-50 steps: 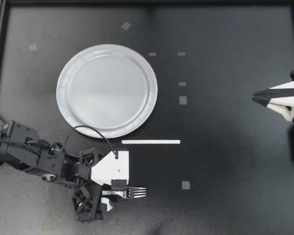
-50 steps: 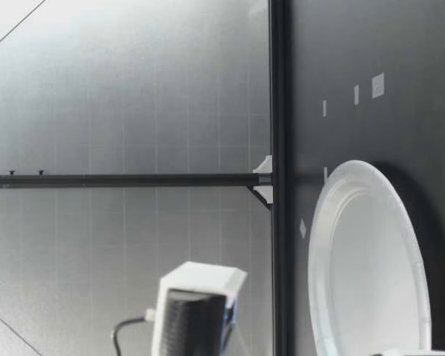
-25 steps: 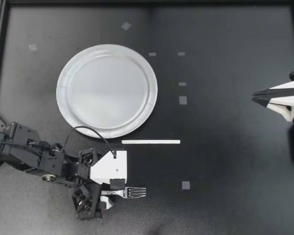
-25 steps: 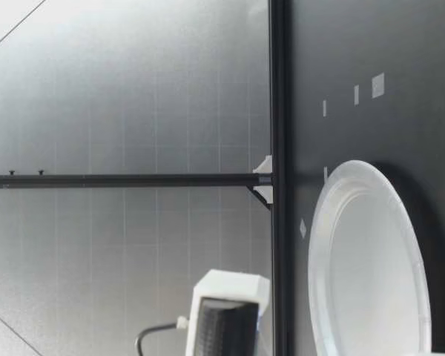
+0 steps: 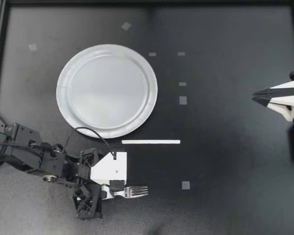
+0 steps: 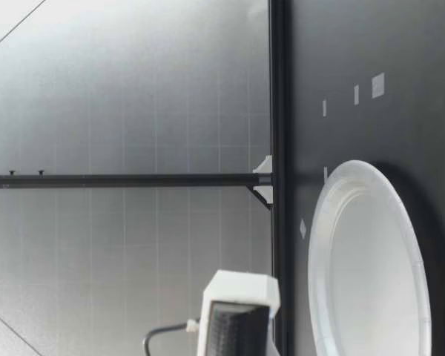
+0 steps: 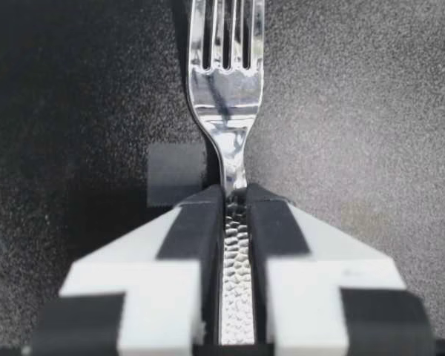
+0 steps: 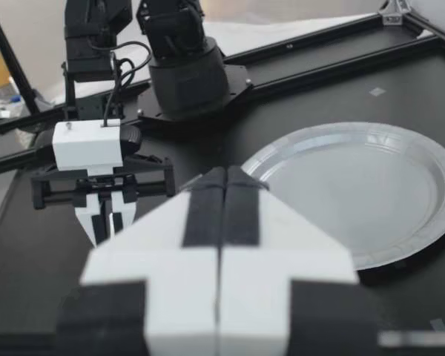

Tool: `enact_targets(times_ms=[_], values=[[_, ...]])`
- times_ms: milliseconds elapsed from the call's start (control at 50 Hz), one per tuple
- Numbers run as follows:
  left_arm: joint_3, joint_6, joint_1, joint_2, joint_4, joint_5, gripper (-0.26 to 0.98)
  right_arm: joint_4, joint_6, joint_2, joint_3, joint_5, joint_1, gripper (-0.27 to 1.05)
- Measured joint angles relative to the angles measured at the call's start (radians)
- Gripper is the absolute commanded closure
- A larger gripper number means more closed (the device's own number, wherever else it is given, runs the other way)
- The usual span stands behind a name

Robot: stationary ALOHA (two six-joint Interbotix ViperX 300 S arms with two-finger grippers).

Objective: Pick up the fork and place it on the plate.

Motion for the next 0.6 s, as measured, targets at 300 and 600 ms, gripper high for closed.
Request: enact_targets(times_ms=[300, 600], values=[[-0.074, 0.008, 0.0, -0.146, 0.169, -0.029, 0.72, -0.002, 0.0, 0.0, -0.002, -0.014, -0.002, 0.77], [0.017, 0.018, 0.179, -0.31, 0.249, -0.753, 0.72, -0.057, -0.005, 0.032, -0.035, -0.06, -0.002, 0.03]])
